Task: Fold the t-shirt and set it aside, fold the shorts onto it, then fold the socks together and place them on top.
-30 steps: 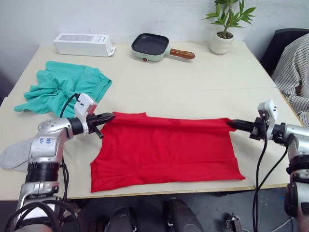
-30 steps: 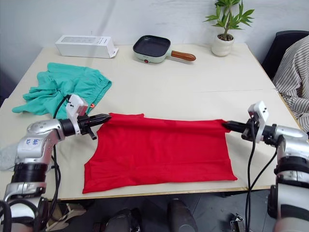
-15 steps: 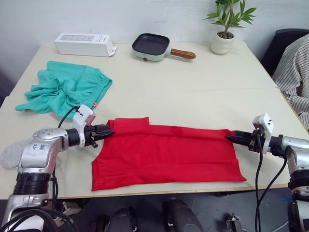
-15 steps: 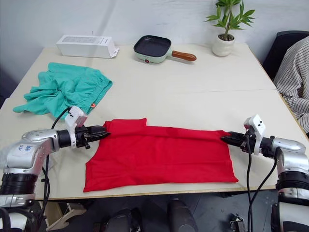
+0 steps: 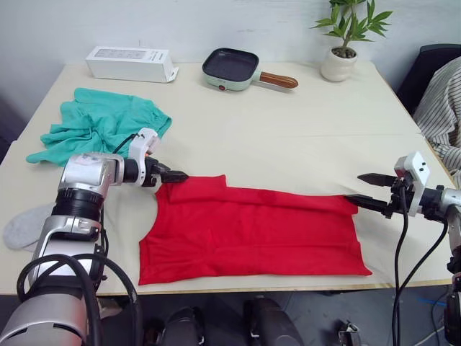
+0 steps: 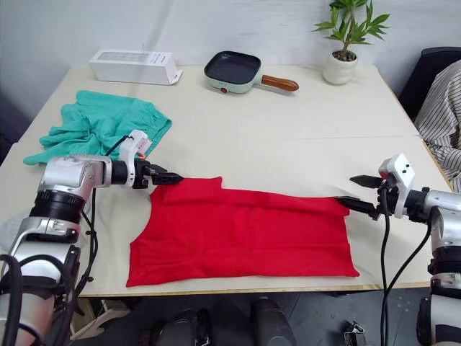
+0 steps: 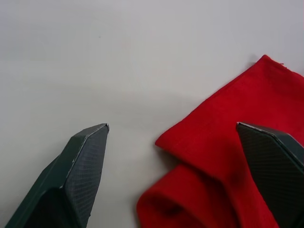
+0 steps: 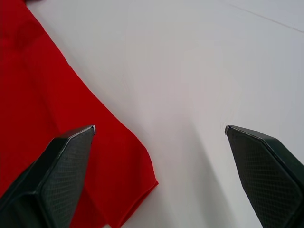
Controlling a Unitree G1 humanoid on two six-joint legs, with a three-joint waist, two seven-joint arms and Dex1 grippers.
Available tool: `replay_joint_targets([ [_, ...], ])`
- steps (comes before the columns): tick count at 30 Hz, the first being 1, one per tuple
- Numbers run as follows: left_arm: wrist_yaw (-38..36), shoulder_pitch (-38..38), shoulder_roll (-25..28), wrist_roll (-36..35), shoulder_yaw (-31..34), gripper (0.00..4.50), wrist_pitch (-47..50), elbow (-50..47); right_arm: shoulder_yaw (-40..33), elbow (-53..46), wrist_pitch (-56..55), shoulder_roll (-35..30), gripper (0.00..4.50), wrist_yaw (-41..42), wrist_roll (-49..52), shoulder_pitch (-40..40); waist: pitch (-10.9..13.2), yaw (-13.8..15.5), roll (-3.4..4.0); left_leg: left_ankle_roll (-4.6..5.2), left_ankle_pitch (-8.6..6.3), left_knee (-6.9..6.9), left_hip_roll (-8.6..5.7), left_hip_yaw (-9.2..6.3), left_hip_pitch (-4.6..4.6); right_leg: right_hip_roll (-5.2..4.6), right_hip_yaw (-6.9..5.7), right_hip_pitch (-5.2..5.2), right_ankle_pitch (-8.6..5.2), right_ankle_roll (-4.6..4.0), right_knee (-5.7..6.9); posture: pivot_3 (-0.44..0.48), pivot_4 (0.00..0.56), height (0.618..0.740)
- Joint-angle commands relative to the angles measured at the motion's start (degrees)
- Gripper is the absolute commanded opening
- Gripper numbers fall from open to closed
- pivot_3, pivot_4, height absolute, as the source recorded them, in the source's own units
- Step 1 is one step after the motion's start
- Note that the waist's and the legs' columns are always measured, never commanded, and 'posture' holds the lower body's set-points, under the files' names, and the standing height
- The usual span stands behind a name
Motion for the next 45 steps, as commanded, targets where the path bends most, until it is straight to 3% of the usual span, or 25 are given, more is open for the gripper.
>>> replay_joint_targets([
  [1, -3.37, -0.13, -0.47, 1.72, -3.12, 4.5, 0.12, 1.36, -0.35, -3.17, 1.35, -0.45, 4.48, 0.6, 1.63, 0.52, 0.0, 0.01, 0.0, 0.0, 0.0, 0.02, 0.0, 0.0, 0.0, -0.01, 0.0, 0.01, 0.0, 0.0, 0.0, 0.0, 0.15, 0.74],
  [2, -3.64, -0.06, -0.51, 1.93, -3.3, 4.5, 0.11, 1.3, -0.37, -3.64, 1.61, -0.44, 4.48, 0.58, 1.75, 0.81, 0.0, 0.02, 0.0, 0.01, 0.0, 0.03, -0.01, 0.0, 0.0, -0.03, 0.0, 0.02, 0.0, 0.0, 0.0, 0.0, 0.15, 0.74],
  [5, -4.97, 0.95, -0.5, 2.19, -4.05, 3.94, 0.64, -0.18, -0.32, -4.59, 2.39, -0.6, 4.5, 0.62, 1.84, 1.75, 0.0, 0.04, 0.0, 0.02, -0.01, 0.04, -0.03, -0.01, 0.0, -0.07, 0.0, 0.03, 0.0, 0.0, 0.0, 0.0, 0.15, 0.74],
  [17, -0.63, 3.44, -2.63, 1.74, 1.49, 0.03, -6.38, -2.59, -0.59, -5.34, 2.01, -0.64, 4.5, 0.49, 1.9, 3.67, 0.0, 0.15, 0.0, 0.03, 0.0, 0.07, -0.01, -0.05, -0.01, -0.08, -0.02, 0.04, 0.0, 0.0, 0.03, 0.0, 0.15, 0.74],
  [26, -2.69, 8.36, -2.33, -0.51, 5.96, 0.03, -18.49, -7.95, -1.2, -5.44, 0.72, -1.86, 4.5, 0.85, 1.65, 5.87, 0.01, -0.03, -0.02, 0.03, 0.0, 0.05, -0.01, -0.03, -0.01, -0.07, 0.0, 0.03, 0.0, 0.0, 0.02, 0.0, 0.15, 0.74],
  [37, -10.03, 19.3, -3.86, -2.09, 9.75, 0.03, -53.08, -14.56, -1.4, -6.91, -0.97, -1.68, 4.5, 0.29, 1.89, 7.58, 0.01, -0.04, -0.01, 0.03, 0.0, 0.05, 0.02, -0.03, -0.02, -0.08, 0.0, 0.04, 0.01, 0.0, 0.01, 0.0, 0.15, 0.74],
  [45, -6.14, 20.21, -1.81, 1.7, 8.41, 0.03, -49.46, -9.01, -1.33, -7.9, -1.19, -1.03, 4.5, -0.56, 2.09, 8.53, 0.01, -0.03, -0.01, 0.07, 0.02, 0.05, 0.01, -0.07, -0.01, -0.1, 0.0, 0.06, 0.01, -0.01, 0.0, 0.0, 0.15, 0.74],
])
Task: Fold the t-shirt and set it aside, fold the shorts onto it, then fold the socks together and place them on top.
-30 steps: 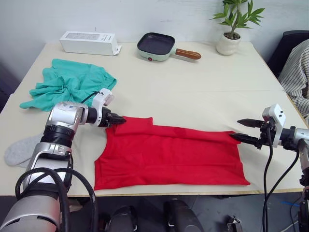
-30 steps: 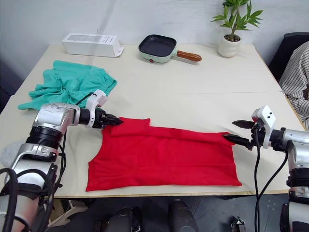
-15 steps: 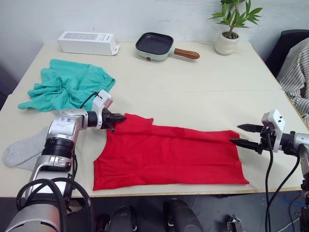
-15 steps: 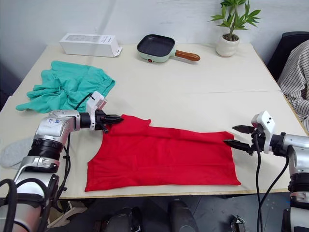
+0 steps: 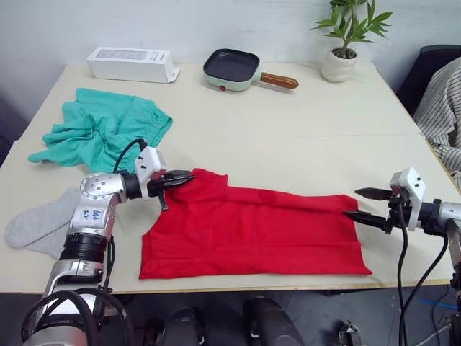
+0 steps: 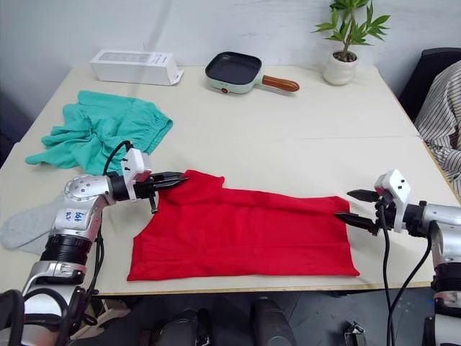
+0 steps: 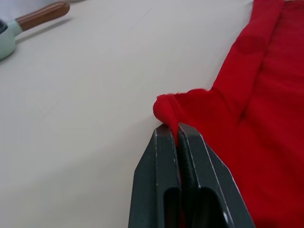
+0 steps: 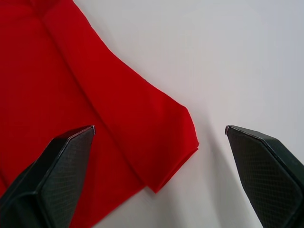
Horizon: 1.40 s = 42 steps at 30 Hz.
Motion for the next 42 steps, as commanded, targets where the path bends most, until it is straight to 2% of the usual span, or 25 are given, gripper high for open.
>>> replay_joint_targets([
  [1, 1.0, -0.61, 1.33, 1.29, -0.5, 0.03, 4.16, 1.94, -1.21, -1.97, -0.77, -0.49, 4.5, -0.49, 1.12, 0.29, 0.0, -0.06, 0.0, 0.01, 0.0, -0.01, 0.0, 0.0, 0.0, -0.01, 0.0, 0.0, 0.0, 0.0, 0.0, 0.0, 0.15, 0.74],
  [2, 0.67, -0.76, 1.51, 1.31, -0.78, 0.03, 5.56, 2.26, -1.15, -2.04, -0.73, -0.39, 4.5, -0.59, 1.15, 0.25, 0.0, -0.04, 0.0, 0.01, 0.0, -0.02, 0.0, 0.0, 0.0, 0.0, -0.01, 0.0, 0.0, 0.0, 0.0, 0.0, 0.15, 0.74],
  [5, 0.23, -1.73, 1.55, 0.66, -0.81, 0.69, 10.54, 2.97, -1.01, -2.04, -0.68, -0.22, 4.5, -0.79, 1.25, 0.05, 0.0, -0.03, 0.0, 0.0, 0.0, -0.03, 0.01, 0.0, 0.0, 0.03, -0.03, -0.01, 0.0, 0.0, 0.0, 0.0, 0.15, 0.74],
  [12, 2.0, -9.89, 1.25, 0.49, 0.02, 2.92, 18.66, 8.7, -0.86, -2.14, -0.59, 0.06, 4.5, -1.18, 1.39, -0.31, 0.0, 0.02, 0.0, 0.0, 0.01, 0.0, -0.02, 0.0, -0.01, 0.03, -0.03, -0.01, 0.0, 0.0, 0.01, 0.0, 0.15, 0.74],
  [21, -1.22, -14.65, 1.5, 4.61, -5.72, 2.92, 23.94, 11.51, -1.09, -2.85, -0.46, 0.61, 4.5, -1.91, 1.87, 0.02, 0.0, -0.11, -0.01, -0.05, 0.01, -0.06, 0.02, 0.04, -0.01, 0.13, -0.02, -0.05, -0.01, 0.0, 0.0, 0.0, 0.15, 0.74],
  [25, -1.38, -14.84, 1.42, 4.69, -5.5, 2.92, 23.03, 11.66, -1.34, -3.37, -0.33, 0.47, 4.5, -2.17, 2.39, 0.65, 0.01, -0.08, -0.01, -0.04, 0.01, -0.03, 0.0, 0.05, -0.01, 0.08, 0.0, -0.05, 0.0, 0.0, 0.0, 0.0, 0.15, 0.74],
  [29, -1.56, -14.64, 0.98, 3.93, -4.43, 2.09, 19.79, 11.84, -1.46, -3.84, -0.23, 0.36, 4.5, -2.42, 2.75, 1.55, 0.0, 0.01, -0.01, -0.04, 0.01, -0.04, 0.01, 0.04, -0.01, 0.08, -0.01, -0.05, 0.0, 0.0, 0.0, 0.0, 0.15, 0.74],
  [35, -1.87, -13.95, 0.95, 3.52, -4.06, 0.08, 18.95, 11.16, -1.42, -4.3, 0.17, 0.17, 4.5, -2.41, 2.9, 1.89, 0.01, -0.07, -0.01, -0.04, 0.01, -0.03, 0.01, 0.04, -0.01, 0.09, -0.01, -0.05, 0.0, 0.0, 0.0, 0.0, 0.15, 0.74],
  [42, -2.92, -12.39, 0.88, 1.96, -2.55, 0.03, 18.58, 7.32, -2.35, -3.32, -2.74, -1.31, 4.5, -3.04, 2.24, 0.49, 0.0, -0.05, -0.01, -0.04, 0.01, -0.04, 0.01, 0.04, -0.01, 0.08, -0.01, -0.05, -0.01, 0.0, 0.0, 0.0, 0.15, 0.74],
])
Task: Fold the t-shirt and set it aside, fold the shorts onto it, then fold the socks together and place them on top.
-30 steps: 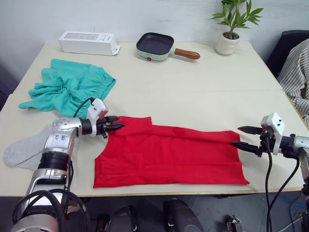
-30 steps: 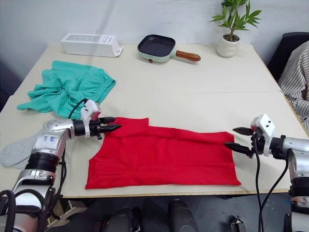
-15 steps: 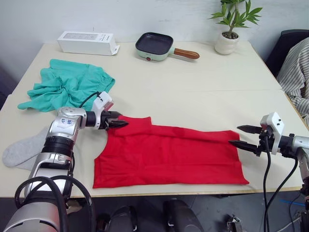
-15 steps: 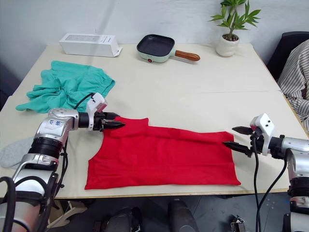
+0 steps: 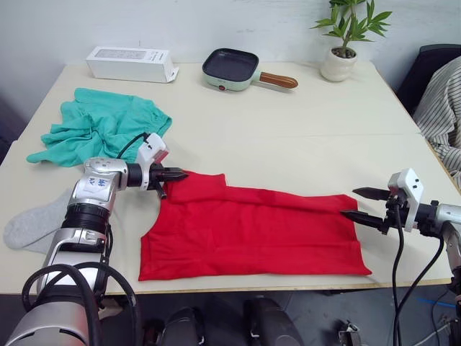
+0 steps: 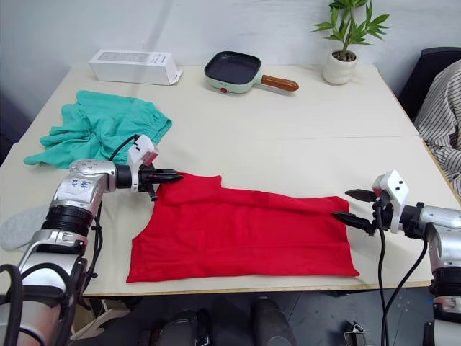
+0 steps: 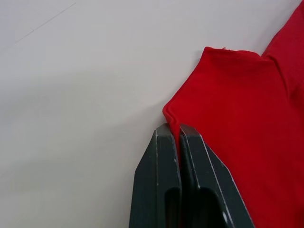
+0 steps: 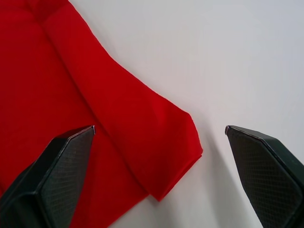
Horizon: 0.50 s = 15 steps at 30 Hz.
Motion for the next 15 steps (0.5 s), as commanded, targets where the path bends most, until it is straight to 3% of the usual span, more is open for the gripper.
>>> replay_joint_targets([
  [1, -0.63, 0.6, 0.05, -2.69, 2.55, 0.03, -1.97, -4.91, -2.37, -0.38, -2.42, -2.36, 4.5, -0.45, 0.33, -1.67, 0.0, 0.0, 0.0, 0.0, 0.0, 0.0, 0.01, 0.0, 0.0, 0.0, 0.0, 0.0, 0.0, 0.0, 0.0, 0.0, 0.15, 0.74],
  [7, -0.02, 3.54, -0.4, -4.17, 3.67, 0.03, -4.99, -11.02, 0.77, 1.12, -1.3, -5.59, 4.5, 2.77, -1.63, -2.45, 0.0, 0.03, 0.0, 0.0, 0.0, 0.01, 0.0, -0.01, 0.0, -0.03, 0.0, 0.02, 0.0, 0.0, -0.01, 0.0, 0.15, 0.74],
  [15, 0.87, 7.57, -0.27, -4.68, 3.41, 0.03, -4.48, -15.22, 3.73, 4.77, -2.47, -4.25, 4.5, 3.54, -3.3, -5.43, 0.0, -0.06, 0.0, 0.0, 0.01, 0.05, 0.02, 0.01, 0.01, 0.0, 0.02, 0.01, 0.0, 0.0, 0.03, 0.0, 0.15, 0.74],
])
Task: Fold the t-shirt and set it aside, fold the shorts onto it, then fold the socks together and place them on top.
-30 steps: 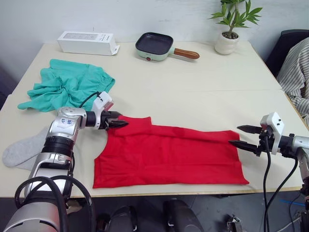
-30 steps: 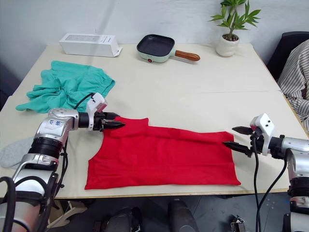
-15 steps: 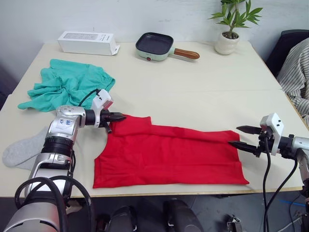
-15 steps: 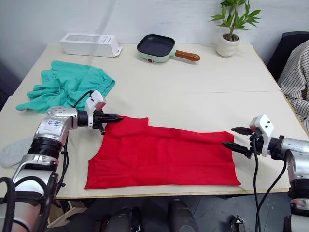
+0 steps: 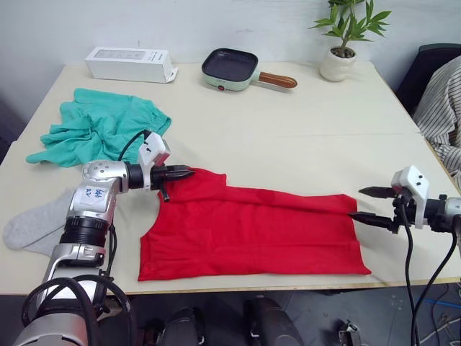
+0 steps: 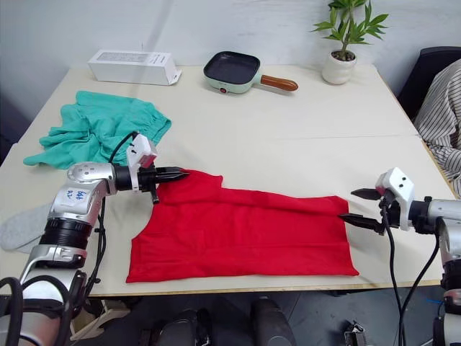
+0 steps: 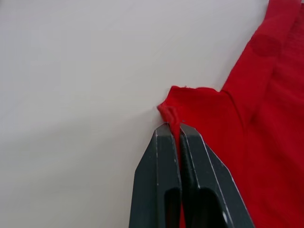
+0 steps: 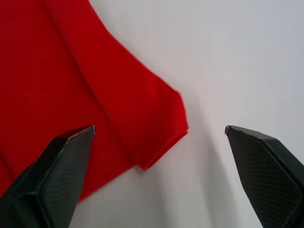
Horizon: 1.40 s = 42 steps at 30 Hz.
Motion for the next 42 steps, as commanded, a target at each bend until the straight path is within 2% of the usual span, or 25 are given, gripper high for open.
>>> replay_joint_targets([
  [1, 0.31, 0.57, 0.49, -1.02, 0.77, 0.01, 0.18, -3.48, -0.43, 0.61, -1.09, -0.12, 4.31, 0.45, -0.06, -1.84, 0.0, 0.05, 0.0, 0.01, 0.0, 0.0, -0.01, 0.0, 0.0, -0.01, 0.0, 0.0, 0.0, 0.0, 0.0, 0.0, 0.15, 0.74],
  [4, 0.26, 1.02, 0.69, -1.04, 0.61, 0.0, 0.81, -4.35, -0.34, 1.37, -1.51, 0.16, 3.5, 0.67, -0.12, -2.22, 0.0, 0.13, 0.0, 0.01, 0.0, 0.01, 0.0, -0.02, 0.0, 0.0, -0.02, 0.01, 0.0, 0.0, 0.0, 0.0, 0.15, 0.74],
  [12, -0.06, 1.27, 0.78, -1.0, 0.42, 0.0, 1.36, -5.03, -0.48, 1.52, -1.27, 0.81, 0.6, 0.75, -0.09, -2.18, 0.0, 0.02, 0.0, 0.01, 0.0, -0.01, 0.0, -0.01, 0.0, 0.0, 0.0, 0.01, 0.0, 0.0, -0.01, 0.0, 0.15, 0.74],
  [14, -0.15, 1.25, 0.81, -0.97, 0.4, 0.0, 1.32, -5.02, -0.57, 1.52, -1.37, 0.9, 0.06, 0.74, -0.06, -2.15, 0.0, 0.05, 0.0, 0.0, 0.0, 0.0, 0.01, -0.01, 0.0, 0.01, -0.01, 0.01, 0.0, 0.0, -0.01, 0.0, 0.15, 0.74],
  [21, -1.28, 2.16, 1.16, -2.44, 2.33, 0.0, -2.93, -6.08, -2.38, 0.03, -4.52, 1.01, 0.06, 0.76, 1.22, -1.4, 0.0, 0.07, 0.0, 0.0, 0.0, -0.02, 0.0, -0.01, 0.0, 0.0, -0.01, 0.01, 0.0, 0.0, -0.01, 0.0, 0.15, 0.74],
  [26, -4.64, 8.14, 3.71, -5.69, 6.19, 0.0, -10.77, -12.48, -5.99, -2.47, -12.71, 0.87, 0.06, 0.02, 2.6, 1.23, 0.0, 0.0, 0.0, -0.01, 0.0, -0.09, 0.07, -0.02, 0.0, 0.01, -0.02, 0.01, 0.0, 0.0, -0.03, 0.0, 0.15, 0.74],
  [30, -7.51, 15.43, 6.89, -4.96, 8.89, 0.0, -24.98, -15.54, -8.44, -4.7, -21.29, 1.0, 0.06, -0.21, 2.48, 6.39, 0.0, 0.03, 0.0, -0.02, 0.0, -0.12, 0.09, -0.03, 0.03, 0.0, -0.02, 0.03, 0.0, 0.0, -0.08, 0.0, 0.15, 0.74],
  [35, -6.06, 23.94, 8.98, -2.7, 10.45, 0.0, -37.59, -17.76, -10.06, -5.67, -30.52, 2.91, 0.06, -2.19, 2.4, 12.43, 0.0, 0.06, 0.0, 0.07, -0.04, -0.11, 0.13, -0.06, 0.04, -0.14, -0.02, 0.14, 0.01, 0.0, -0.23, 0.0, 0.15, 0.74],
  [42, -2.0, 30.35, 9.22, 3.24, 9.03, 0.0, -50.89, -16.98, -8.23, -4.31, -42.05, 7.0, 0.06, -6.09, -0.25, 16.63, 0.0, -0.04, 0.0, 0.17, -0.08, -0.16, 0.12, -0.07, 0.09, -0.2, -0.04, 0.22, 0.07, -0.01, -0.34, 0.0, 0.15, 0.74],
])
